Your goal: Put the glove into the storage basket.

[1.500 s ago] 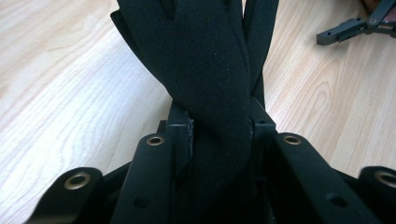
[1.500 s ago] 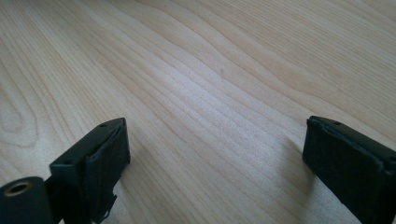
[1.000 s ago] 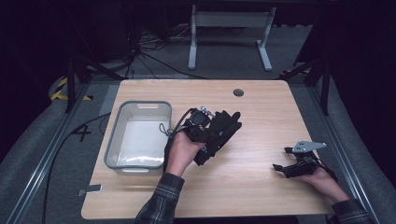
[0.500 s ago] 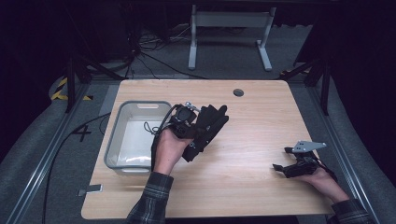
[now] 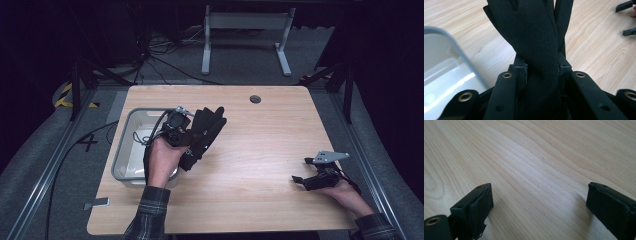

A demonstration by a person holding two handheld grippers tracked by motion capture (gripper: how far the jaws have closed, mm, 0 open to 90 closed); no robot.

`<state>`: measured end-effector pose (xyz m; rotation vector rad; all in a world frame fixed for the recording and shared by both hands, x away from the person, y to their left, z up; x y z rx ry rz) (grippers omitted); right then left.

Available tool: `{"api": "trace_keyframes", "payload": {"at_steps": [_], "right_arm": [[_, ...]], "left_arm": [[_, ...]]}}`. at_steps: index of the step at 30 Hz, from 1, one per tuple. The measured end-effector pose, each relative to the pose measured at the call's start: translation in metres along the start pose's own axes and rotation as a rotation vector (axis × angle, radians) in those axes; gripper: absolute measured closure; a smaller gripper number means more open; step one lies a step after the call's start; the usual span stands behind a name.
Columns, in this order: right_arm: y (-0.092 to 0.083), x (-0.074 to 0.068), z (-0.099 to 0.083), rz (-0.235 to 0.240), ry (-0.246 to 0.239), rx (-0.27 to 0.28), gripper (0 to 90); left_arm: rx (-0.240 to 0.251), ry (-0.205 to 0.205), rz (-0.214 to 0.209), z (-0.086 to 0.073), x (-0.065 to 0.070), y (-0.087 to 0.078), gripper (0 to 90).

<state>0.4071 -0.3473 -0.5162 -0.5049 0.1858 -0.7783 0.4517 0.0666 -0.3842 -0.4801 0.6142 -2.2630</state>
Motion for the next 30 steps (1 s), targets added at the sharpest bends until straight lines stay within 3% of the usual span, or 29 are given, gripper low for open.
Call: {"api": "trace_keyframes", "payload": {"at_steps": [8, 19, 25, 30], "right_arm": [[0.000, 0.000, 0.000, 0.000, 0.000, 0.000, 7.7], [0.000, 0.000, 0.000, 0.000, -0.001, 0.000, 7.7], [0.000, 0.000, 0.000, 0.000, 0.000, 0.000, 7.7], [0.000, 0.000, 0.000, 0.000, -0.001, 0.000, 7.7]], "left_arm": [[0.023, -0.039, 0.062, -0.009, -0.024, -0.021, 70.5], [0.060, -0.135, 0.142, -0.034, -0.066, -0.053, 70.6], [0.059, -0.164, 0.162, -0.048, -0.080, -0.056, 70.5], [0.038, -0.176, 0.164, -0.062, -0.089, -0.048, 70.4]]}}
Point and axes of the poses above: each handheld gripper's, and its own axes: y roughly forward along the jaws, z roughly out of its top, x roughly to its right, the point moved 7 cm from there along y, roughly forward along the jaws, and after that the axes turned 14 degrees about x, right-handed, at the moved point
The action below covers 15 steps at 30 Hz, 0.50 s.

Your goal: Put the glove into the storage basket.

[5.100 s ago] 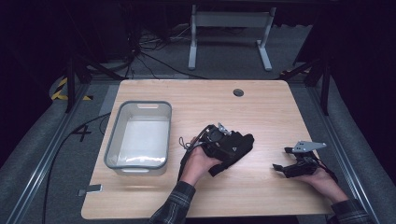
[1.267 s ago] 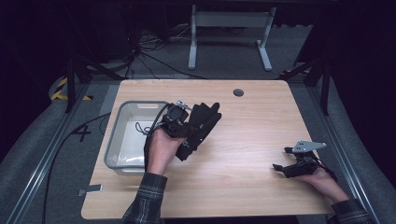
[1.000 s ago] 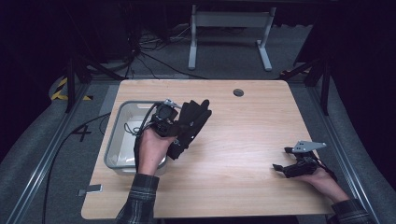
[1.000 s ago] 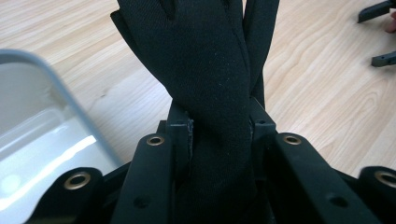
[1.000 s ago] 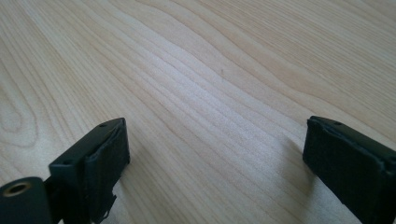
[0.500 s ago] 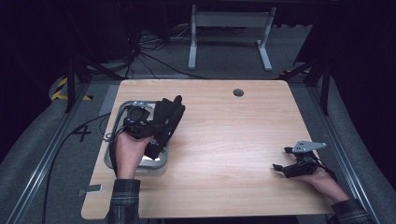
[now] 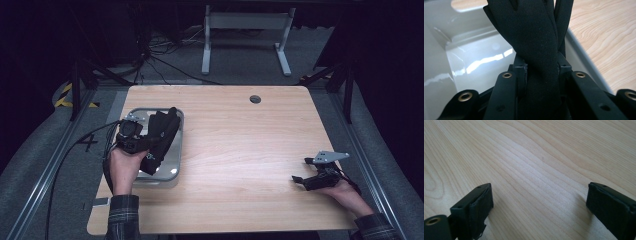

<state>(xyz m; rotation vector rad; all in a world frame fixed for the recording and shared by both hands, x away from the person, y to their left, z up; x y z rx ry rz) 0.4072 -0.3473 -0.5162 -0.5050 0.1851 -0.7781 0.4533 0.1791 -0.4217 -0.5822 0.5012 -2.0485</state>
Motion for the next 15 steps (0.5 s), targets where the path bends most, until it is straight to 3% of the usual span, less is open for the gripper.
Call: {"api": "trace_keyframes", "payload": {"at_steps": [10, 15], "right_arm": [[0.000, 0.000, 0.000, 0.000, 0.000, 0.000, 7.7], [0.000, 0.000, 0.000, -0.002, 0.001, 0.002, 7.7]], "left_arm": [[-0.058, -0.025, -0.002, -0.017, -0.014, 0.022, 68.4], [-0.078, -0.040, 0.008, -0.021, -0.022, 0.030, 61.5]]}}
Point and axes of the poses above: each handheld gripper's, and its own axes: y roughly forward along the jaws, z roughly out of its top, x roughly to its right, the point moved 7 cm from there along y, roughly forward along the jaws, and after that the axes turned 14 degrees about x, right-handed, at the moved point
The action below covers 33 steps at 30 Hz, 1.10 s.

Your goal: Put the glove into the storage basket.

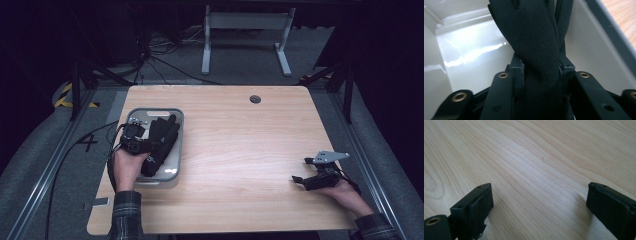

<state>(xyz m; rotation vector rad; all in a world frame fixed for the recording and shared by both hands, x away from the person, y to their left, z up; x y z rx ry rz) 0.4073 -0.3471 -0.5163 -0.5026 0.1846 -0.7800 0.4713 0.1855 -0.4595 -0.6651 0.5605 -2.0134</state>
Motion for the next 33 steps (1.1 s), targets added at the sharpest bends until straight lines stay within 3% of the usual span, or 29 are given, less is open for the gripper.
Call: {"api": "trace_keyframes", "payload": {"at_steps": [5, 9, 16, 24, 33], "right_arm": [[0.000, 0.000, 0.000, 0.001, -0.001, -0.003, 7.7], [0.000, 0.000, 0.000, 0.002, -0.001, -0.003, 7.7], [0.000, 0.000, 0.000, 0.001, -0.001, -0.002, 7.7], [0.000, 0.000, 0.000, 0.001, -0.001, -0.003, 7.7], [0.000, 0.000, 0.000, 0.001, -0.001, 0.000, 7.7]], "left_arm": [[0.032, -0.003, 0.044, 0.002, -0.006, 0.001, 34.7], [0.059, 0.020, 0.064, 0.009, -0.004, -0.005, 23.5], [0.106, 0.045, 0.041, 0.022, 0.010, -0.012, 16.3], [0.153, 0.083, -0.009, 0.040, 0.042, -0.013, 14.9], [0.171, 0.124, -0.055, 0.049, 0.073, -0.009, 13.7]]}}
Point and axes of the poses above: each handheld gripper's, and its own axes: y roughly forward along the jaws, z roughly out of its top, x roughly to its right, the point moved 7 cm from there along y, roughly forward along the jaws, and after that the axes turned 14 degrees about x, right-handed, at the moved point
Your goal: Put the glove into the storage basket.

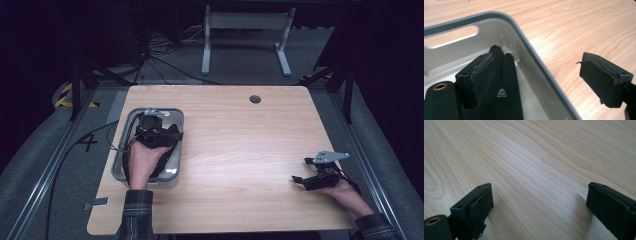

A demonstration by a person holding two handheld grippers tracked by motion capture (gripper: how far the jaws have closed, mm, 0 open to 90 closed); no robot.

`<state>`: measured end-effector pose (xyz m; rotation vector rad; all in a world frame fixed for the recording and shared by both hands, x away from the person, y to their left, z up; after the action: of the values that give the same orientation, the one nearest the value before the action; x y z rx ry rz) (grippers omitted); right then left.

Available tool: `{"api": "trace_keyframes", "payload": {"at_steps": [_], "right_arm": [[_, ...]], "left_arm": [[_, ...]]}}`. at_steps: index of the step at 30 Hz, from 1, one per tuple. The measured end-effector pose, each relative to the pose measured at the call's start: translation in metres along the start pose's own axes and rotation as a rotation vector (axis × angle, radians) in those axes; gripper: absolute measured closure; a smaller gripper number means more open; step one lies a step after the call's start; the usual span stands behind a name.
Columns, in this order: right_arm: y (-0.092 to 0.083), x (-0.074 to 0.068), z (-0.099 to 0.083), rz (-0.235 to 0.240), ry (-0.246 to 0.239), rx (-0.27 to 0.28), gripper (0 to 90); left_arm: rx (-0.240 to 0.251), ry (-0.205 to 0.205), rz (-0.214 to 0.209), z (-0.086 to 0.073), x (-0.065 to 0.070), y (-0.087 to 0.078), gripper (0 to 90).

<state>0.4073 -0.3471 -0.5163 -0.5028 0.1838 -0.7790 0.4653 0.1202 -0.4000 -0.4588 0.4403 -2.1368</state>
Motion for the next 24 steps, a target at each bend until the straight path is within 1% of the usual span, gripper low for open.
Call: {"api": "trace_keyframes", "payload": {"at_steps": [4, 5, 6, 7, 8, 9, 10, 12, 13, 15, 18, 20, 24], "right_arm": [[0.000, 0.000, 0.000, 0.000, 0.000, -0.001, 7.4], [0.000, 0.000, 0.000, 0.000, 0.000, -0.001, 7.4], [0.000, 0.000, 0.000, 0.001, 0.000, -0.001, 7.3], [0.000, 0.000, 0.000, 0.001, 0.000, -0.001, 7.2], [0.000, 0.000, 0.000, 0.001, 0.000, -0.001, 7.2], [0.000, 0.000, 0.000, 0.001, 0.000, -0.001, 7.2], [0.000, 0.000, 0.000, 0.001, 0.000, -0.001, 7.2], [0.000, 0.000, 0.000, 0.001, 0.000, -0.001, 7.2], [0.000, 0.000, 0.000, 0.001, 0.000, -0.001, 7.2], [0.000, 0.000, 0.000, 0.001, 0.000, -0.001, 7.2], [0.000, 0.000, 0.000, 0.001, -0.002, -0.002, 6.9], [0.000, 0.000, 0.000, 0.002, -0.002, -0.002, 6.9], [0.000, 0.000, 0.000, 0.003, -0.003, -0.003, 6.6]], "left_arm": [[-0.010, 0.017, -0.029, 0.002, 0.016, 0.006, 13.7], [-0.010, 0.017, -0.029, 0.002, 0.016, 0.006, 13.7], [-0.011, 0.023, -0.037, 0.003, 0.020, 0.008, 13.7], [-0.012, 0.026, -0.045, 0.003, 0.025, 0.011, 13.7], [-0.016, 0.037, -0.062, 0.003, 0.033, 0.014, 13.7], [-0.016, 0.037, -0.062, 0.003, 0.033, 0.014, 13.7], [-0.022, 0.053, -0.083, 0.003, 0.044, 0.019, 13.8], [-0.025, 0.058, -0.097, 0.001, 0.053, 0.024, 13.8], [-0.025, 0.058, -0.097, 0.001, 0.053, 0.024, 13.8], [-0.026, 0.065, -0.114, 0.000, 0.062, 0.029, 14.0], [-0.031, 0.072, -0.128, -0.004, 0.073, 0.035, 14.2], [-0.039, 0.079, -0.148, -0.009, 0.084, 0.041, 14.4], [-0.053, 0.091, -0.158, -0.018, 0.098, 0.051, 14.5]]}}
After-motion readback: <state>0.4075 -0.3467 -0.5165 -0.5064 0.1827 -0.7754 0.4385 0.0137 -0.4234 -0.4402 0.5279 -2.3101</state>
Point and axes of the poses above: each handheld gripper's, and its own axes: y roughly forward along the jaws, z roughly out of its top, x roughly to its right, the point moved 7 cm from there along y, roughly forward along the jaws, and after that the axes turned 14 degrees about x, right-handed, at the moved point
